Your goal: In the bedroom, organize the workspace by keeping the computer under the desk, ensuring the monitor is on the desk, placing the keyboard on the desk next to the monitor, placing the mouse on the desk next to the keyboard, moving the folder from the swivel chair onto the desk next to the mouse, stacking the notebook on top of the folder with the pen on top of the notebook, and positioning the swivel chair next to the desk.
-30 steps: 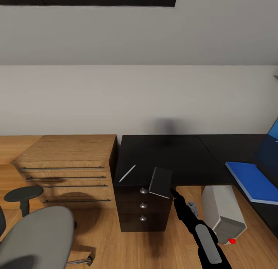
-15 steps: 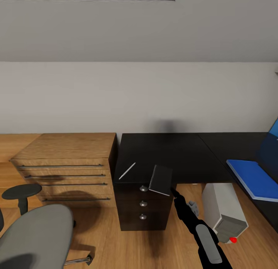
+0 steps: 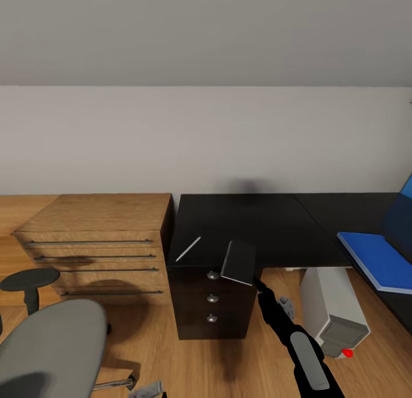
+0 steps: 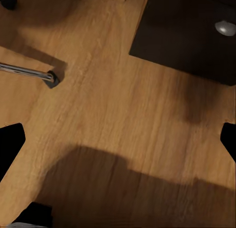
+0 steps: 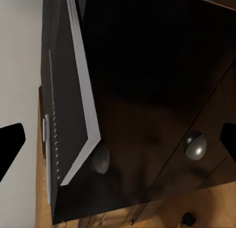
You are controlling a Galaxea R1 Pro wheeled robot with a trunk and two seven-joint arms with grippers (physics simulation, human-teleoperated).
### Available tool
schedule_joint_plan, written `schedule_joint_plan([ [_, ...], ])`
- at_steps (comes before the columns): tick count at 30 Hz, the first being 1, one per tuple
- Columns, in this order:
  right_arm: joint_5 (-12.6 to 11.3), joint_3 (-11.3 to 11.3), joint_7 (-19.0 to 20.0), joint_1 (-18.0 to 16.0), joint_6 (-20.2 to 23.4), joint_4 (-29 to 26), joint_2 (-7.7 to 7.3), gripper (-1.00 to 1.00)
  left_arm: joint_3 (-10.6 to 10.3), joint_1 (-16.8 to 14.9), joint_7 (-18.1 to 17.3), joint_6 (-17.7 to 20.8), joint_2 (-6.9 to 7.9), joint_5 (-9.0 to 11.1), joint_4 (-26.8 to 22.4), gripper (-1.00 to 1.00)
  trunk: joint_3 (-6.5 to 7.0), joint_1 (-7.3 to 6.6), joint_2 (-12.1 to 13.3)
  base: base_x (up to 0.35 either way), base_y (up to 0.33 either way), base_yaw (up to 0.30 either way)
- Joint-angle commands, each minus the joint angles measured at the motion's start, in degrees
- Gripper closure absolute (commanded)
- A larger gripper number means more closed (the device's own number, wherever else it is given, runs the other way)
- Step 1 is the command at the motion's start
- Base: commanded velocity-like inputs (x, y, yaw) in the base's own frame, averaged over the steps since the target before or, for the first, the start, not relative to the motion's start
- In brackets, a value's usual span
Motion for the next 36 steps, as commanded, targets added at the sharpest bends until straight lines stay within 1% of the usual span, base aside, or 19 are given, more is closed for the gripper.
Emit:
schedule_joint_plan([
  [1, -0.3, -0.2, 0.2, 0.0, 0.4, 0.0, 0.07, -1.00, 0.0, 0.0, 0.4, 2.8, 0.02, 0.5, -1.9, -1.00, -0.23, 0.23, -0.4, 0.000, 0.000, 0.000],
  [3, -0.3, -0.2, 0.2, 0.0, 0.4, 0.0, 0.07, -1.00, 0.2, 0.0, 0.4, 7.2, 0.03, 0.7, -5.1, -1.00, -0.59, 0.67, -1.2, 0.000, 0.000, 0.000],
  [6, -0.3, -0.2, 0.1, 0.0, 0.4, 0.0, 0.07, -1.00, 0.7, 0.0, 0.4, 11.6, 0.04, 1.0, -9.5, -1.00, -1.13, 1.33, -2.4, 0.000, 0.000, 0.000],
  [8, -0.3, -0.2, 0.1, 0.0, 0.5, 0.0, 0.07, -1.00, 1.6, 0.0, 0.4, 15.1, 0.05, 1.4, -15.2, -1.00, -1.31, 1.55, -2.8, 0.000, 0.000, 0.000],
  [11, -0.3, -0.2, 0.1, 0.0, 0.5, 0.0, 0.07, -1.00, 1.8, 0.0, 0.4, 15.7, 0.05, 1.5, -16.1, -1.00, -1.31, 1.55, -2.8, 0.000, 0.000, 0.000],
  [12, -0.3, -0.2, 0.1, 0.0, 0.5, -0.1, 0.07, -1.00, 1.8, 0.0, 0.4, 15.8, 0.05, 1.6, -16.1, -1.00, -1.31, 1.55, -2.8, 0.000, 0.000, 0.000],
  [14, -0.3, -0.2, 0.1, 0.0, 0.5, 0.0, 0.07, -1.00, 1.9, 0.0, 0.3, 15.9, 0.05, 1.6, -14.5, -1.00, -1.31, 1.55, -2.8, 0.000, 0.000, 0.000],
  [15, -0.4, -0.2, 0.2, 0.0, 0.6, -0.1, 0.07, -1.00, 2.0, 0.0, 0.3, 15.7, 0.11, 1.4, -11.9, -1.00, -1.31, 1.55, -2.8, 0.000, 0.000, 0.000],
  [16, -0.4, -0.2, 0.3, 0.0, 0.6, -0.1, 0.07, -1.00, 2.1, 0.0, 0.2, 15.7, 0.19, 1.4, -11.2, -1.00, -1.31, 1.55, -2.8, 0.000, 0.000, 0.000],
  [18, -0.4, -0.2, 0.8, 0.0, 0.6, -0.1, 0.13, -1.00, 2.1, 0.0, 0.2, 15.6, 0.64, 1.4, -9.7, -1.00, -1.31, 1.55, -2.8, 0.000, 0.000, 0.010],
  [19, -0.4, -0.2, 1.2, 0.0, 0.6, -0.1, 0.20, -1.00, 2.1, 0.0, 0.3, 15.5, 1.15, 1.4, -8.6, -1.00, -1.31, 1.55, -2.8, 0.000, 0.000, 0.079],
  [21, -0.4, -0.2, 1.5, 0.0, 0.6, 0.0, 0.23, -1.00, 2.2, 0.0, 0.3, 15.5, 1.74, 1.4, -7.4, -1.00, -1.29, 1.55, -2.8, 0.000, 0.000, 0.152],
  [29, -0.4, -0.2, 1.6, 0.0, 0.6, 0.0, 0.24, -1.00, 2.1, 0.0, 0.2, 15.2, 2.10, 1.4, -6.5, -1.00, -1.10, 1.55, -2.8, 0.000, 0.000, 0.220],
  [30, -0.4, -0.2, 1.7, 0.0, 0.7, -0.1, 0.19, -1.00, 2.1, 0.0, 0.2, 14.4, 2.13, 1.2, -5.4, -1.00, -1.09, 1.55, -2.8, 0.000, 0.000, 0.074],
  [36, -0.4, -0.2, 1.6, 0.0, 0.7, -0.1, 0.14, -1.00, 2.1, 0.0, 0.2, 13.4, 2.09, 1.1, -4.6, -1.00, -1.07, 1.55, -2.8, 0.000, 0.000, 0.036],
])
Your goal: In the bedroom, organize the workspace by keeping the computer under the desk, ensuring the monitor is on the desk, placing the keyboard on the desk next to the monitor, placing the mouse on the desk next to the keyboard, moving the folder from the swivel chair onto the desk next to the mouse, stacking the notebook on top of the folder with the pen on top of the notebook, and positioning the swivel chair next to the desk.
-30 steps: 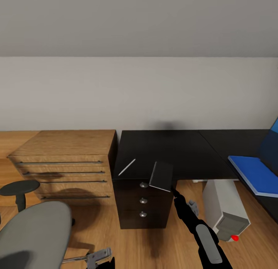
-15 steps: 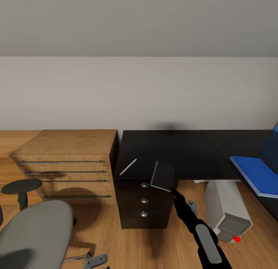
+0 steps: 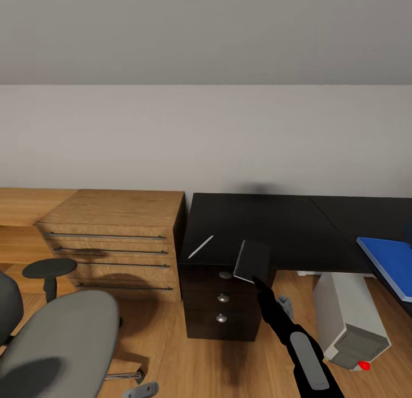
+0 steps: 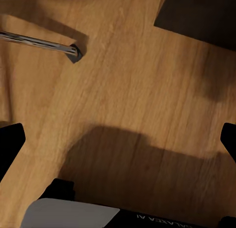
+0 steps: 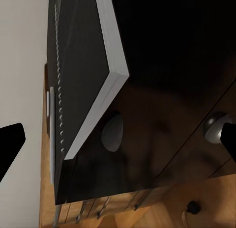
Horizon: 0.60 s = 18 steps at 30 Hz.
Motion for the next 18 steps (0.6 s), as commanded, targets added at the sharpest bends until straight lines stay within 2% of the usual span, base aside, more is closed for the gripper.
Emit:
schedule_joint_plan([
  [1, -0.3, -0.2, 0.1, 0.0, 0.4, 0.0, 0.06, -1.00, -0.1, 0.0, 0.5, 0.0, 0.01, 0.5, 0.0, -1.00, -0.04, 0.00, 0.0, 0.000, 0.000, 0.015],
  [11, -0.3, -0.5, 1.5, 0.0, 0.3, 1.0, 0.23, -1.00, -0.3, 0.0, 0.4, -0.4, -0.37, 0.6, 0.2, -1.00, -0.04, 0.00, 0.0, 0.000, 0.000, 0.003],
  [18, -0.3, -0.5, 0.5, 0.0, 0.2, 1.1, -0.04, -1.00, -0.2, 0.0, 0.5, -0.4, -0.27, 0.5, 0.2, -1.00, -0.04, 0.00, 0.0, 0.000, 0.000, 0.000],
])
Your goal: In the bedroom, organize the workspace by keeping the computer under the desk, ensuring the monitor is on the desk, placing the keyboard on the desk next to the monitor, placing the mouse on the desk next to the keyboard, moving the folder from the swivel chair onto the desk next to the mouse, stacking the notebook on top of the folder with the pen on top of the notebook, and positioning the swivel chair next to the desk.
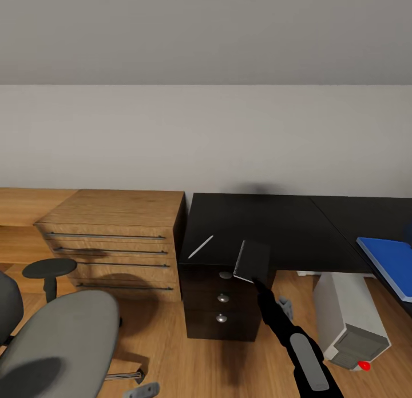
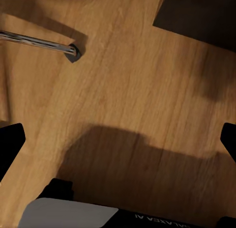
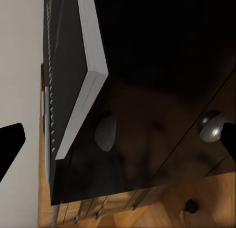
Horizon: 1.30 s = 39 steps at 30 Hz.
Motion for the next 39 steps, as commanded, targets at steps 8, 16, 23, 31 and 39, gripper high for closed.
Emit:
schedule_joint_plan([
  [8, -0.4, -0.2, -0.1, 0.0, 0.4, 0.1, -0.19, -1.00, -0.1, 0.0, 0.5, 0.1, 0.24, 0.6, -0.1, -1.00, -0.04, 0.00, 0.0, 0.000, 0.000, 0.000],
  [16, -0.4, -0.2, -0.1, 0.0, 0.4, 0.1, -0.23, -1.00, -0.1, 0.0, 0.5, 0.1, 0.26, 0.6, -0.1, -1.00, -0.04, 0.00, 0.0, 0.092, 0.000, 0.000],
  [23, -0.4, -0.2, -0.1, 0.0, 0.4, 0.1, -0.23, -1.00, -0.1, 0.0, 0.4, 0.1, 0.23, 0.6, -0.1, -1.00, -0.04, 0.00, 0.0, 0.050, 0.000, 0.000],
  [31, -0.3, -0.2, -0.1, 0.0, 0.4, 0.1, -0.23, -1.00, -0.1, 0.0, 0.4, 0.1, 0.19, 0.6, -0.1, -1.00, 0.14, -0.22, 0.4, 0.007, 0.000, 0.000],
  [39, -0.3, -0.2, -0.1, 0.0, 0.4, 0.1, -0.23, -1.00, -0.1, 0.0, 0.4, 0.1, 0.19, 0.6, -0.1, -1.00, 0.86, -1.10, 2.0, 0.000, 0.000, 0.000],
])
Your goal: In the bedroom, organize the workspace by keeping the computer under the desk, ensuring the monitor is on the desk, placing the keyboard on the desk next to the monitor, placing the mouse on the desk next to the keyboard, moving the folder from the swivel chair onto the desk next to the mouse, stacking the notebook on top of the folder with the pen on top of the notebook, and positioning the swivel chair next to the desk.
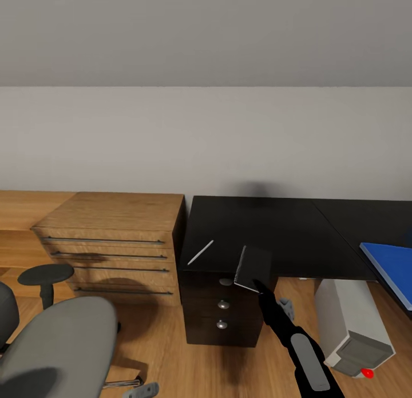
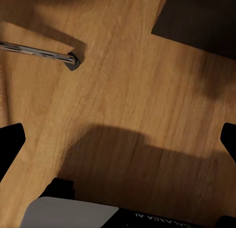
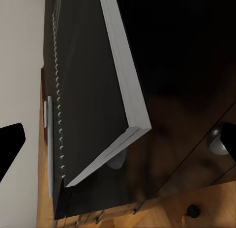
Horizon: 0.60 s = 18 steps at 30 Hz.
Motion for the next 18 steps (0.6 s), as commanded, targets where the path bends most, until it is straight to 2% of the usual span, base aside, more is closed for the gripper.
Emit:
schedule_joint_plan([
  [1, -0.3, -0.3, 0.1, 0.0, 0.5, 0.0, 0.07, -1.00, -0.1, 0.0, 0.4, 0.1, 0.01, 0.5, -0.1, -1.00, -0.04, 0.00, 0.0, 0.000, 0.000, 0.000],
  [18, -0.4, -0.2, 0.2, 0.0, 0.5, 0.0, 0.07, -1.00, -0.1, 0.0, 0.4, 0.2, 0.03, 0.6, 0.0, -1.00, -0.04, 0.00, 0.0, 0.024, 0.000, 0.000],
])
